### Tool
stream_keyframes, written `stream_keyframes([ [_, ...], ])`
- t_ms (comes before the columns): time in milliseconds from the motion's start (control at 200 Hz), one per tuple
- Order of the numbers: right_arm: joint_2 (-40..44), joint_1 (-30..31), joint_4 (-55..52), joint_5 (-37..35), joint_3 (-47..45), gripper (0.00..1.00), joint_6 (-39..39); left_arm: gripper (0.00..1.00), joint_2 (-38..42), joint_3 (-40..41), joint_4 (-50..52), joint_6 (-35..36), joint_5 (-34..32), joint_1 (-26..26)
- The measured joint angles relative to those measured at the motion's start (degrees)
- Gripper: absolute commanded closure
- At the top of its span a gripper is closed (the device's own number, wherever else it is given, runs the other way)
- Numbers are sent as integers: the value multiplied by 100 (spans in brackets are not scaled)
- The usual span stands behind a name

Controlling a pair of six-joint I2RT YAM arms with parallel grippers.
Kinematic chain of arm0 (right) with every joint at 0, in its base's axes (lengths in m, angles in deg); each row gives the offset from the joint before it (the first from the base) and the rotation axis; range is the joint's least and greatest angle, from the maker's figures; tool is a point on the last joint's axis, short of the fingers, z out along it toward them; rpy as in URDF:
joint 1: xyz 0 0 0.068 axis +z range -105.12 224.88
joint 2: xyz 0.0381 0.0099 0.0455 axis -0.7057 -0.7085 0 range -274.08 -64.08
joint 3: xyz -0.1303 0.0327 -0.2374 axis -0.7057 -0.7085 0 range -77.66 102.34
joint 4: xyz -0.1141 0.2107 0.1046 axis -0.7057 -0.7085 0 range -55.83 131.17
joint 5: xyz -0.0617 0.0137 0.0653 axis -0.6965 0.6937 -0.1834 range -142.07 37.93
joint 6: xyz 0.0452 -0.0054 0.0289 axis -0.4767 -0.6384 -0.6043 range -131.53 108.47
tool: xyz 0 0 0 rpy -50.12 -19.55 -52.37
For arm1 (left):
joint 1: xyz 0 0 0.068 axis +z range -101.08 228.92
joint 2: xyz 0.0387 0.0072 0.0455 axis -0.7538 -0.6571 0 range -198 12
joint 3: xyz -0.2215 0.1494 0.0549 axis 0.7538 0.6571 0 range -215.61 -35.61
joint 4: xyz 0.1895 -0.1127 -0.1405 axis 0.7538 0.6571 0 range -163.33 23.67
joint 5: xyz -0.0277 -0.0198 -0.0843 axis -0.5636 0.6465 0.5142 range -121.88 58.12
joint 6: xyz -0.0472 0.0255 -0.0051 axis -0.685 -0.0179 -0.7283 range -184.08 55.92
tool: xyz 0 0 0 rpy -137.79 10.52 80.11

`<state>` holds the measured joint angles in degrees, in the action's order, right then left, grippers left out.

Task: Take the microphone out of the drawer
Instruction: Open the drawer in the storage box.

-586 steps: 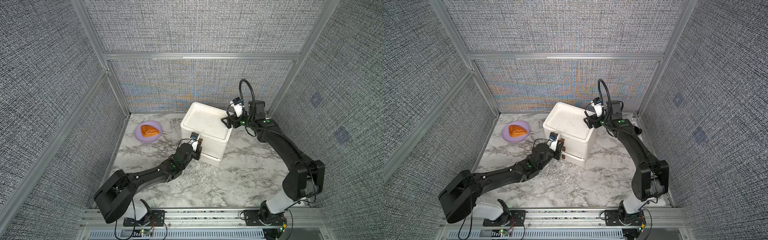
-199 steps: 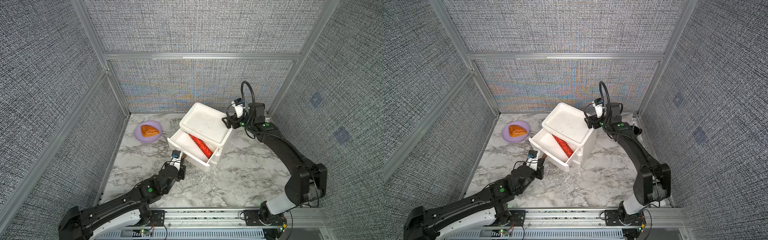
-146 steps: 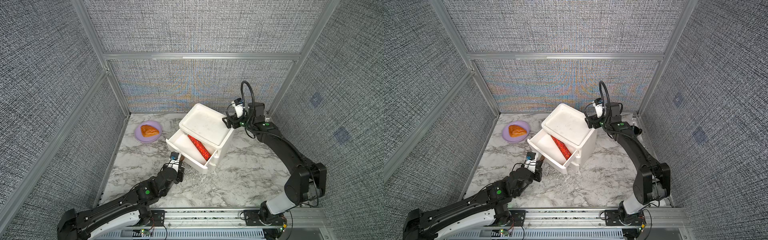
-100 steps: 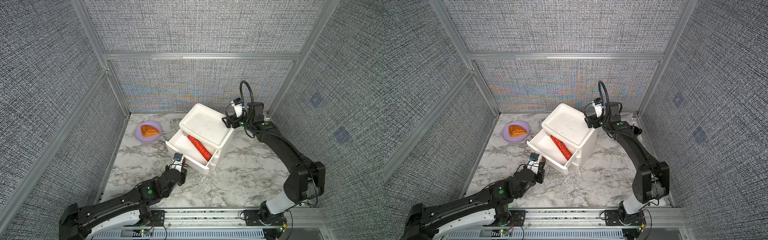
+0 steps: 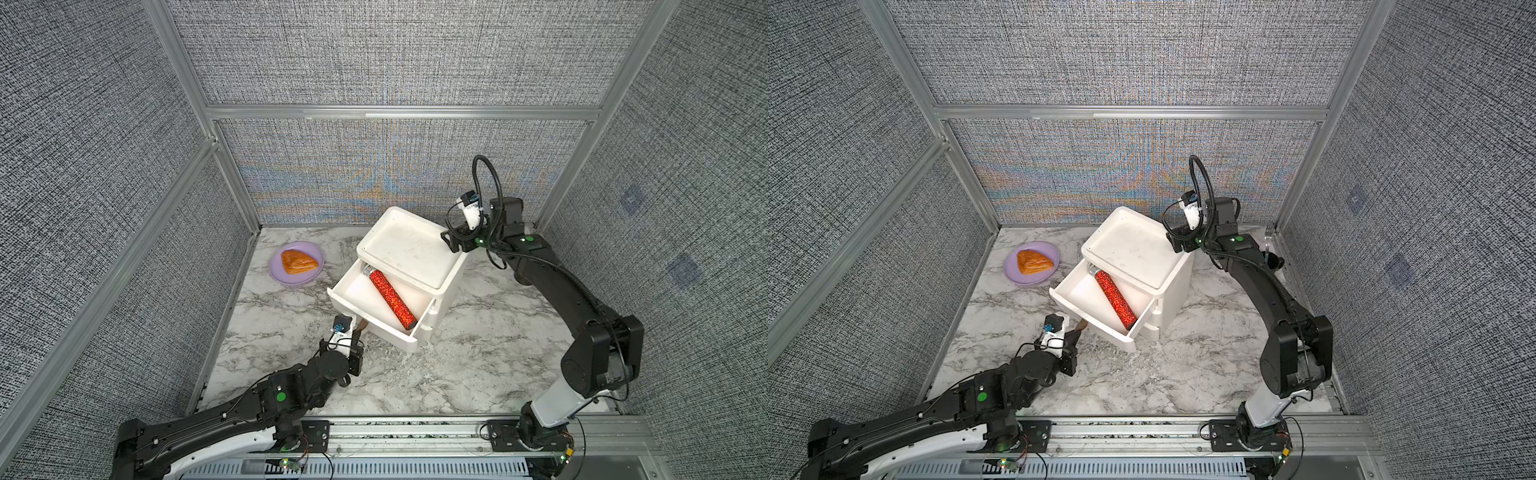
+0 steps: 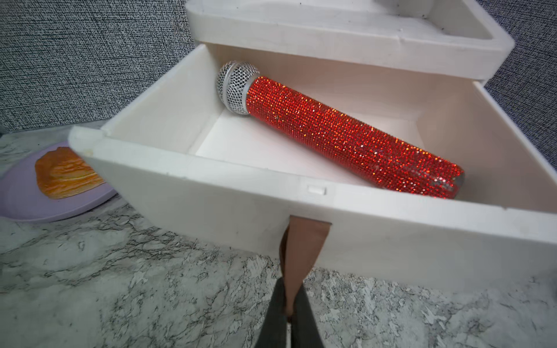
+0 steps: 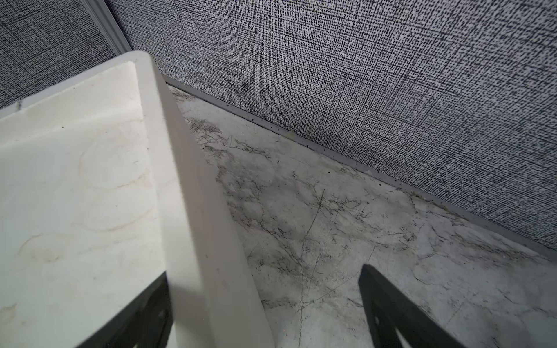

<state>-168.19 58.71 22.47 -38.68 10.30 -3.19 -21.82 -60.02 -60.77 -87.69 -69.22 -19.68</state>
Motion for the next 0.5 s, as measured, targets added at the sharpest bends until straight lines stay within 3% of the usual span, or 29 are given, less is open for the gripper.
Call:
stream_keyframes([
  [295,-175,13,-378,42,459,6,365,100,116,20,83,166,42,0],
  [345,-136,37,-365,26,461,6,415,87,50,9,79,221,44,0],
  [455,129,205,-111,-313,275,6,568,25,-129,-94,136,308,144,0],
  [500,249,273,-28,-393,260,6,627,10,-210,-168,275,382,188,-4],
])
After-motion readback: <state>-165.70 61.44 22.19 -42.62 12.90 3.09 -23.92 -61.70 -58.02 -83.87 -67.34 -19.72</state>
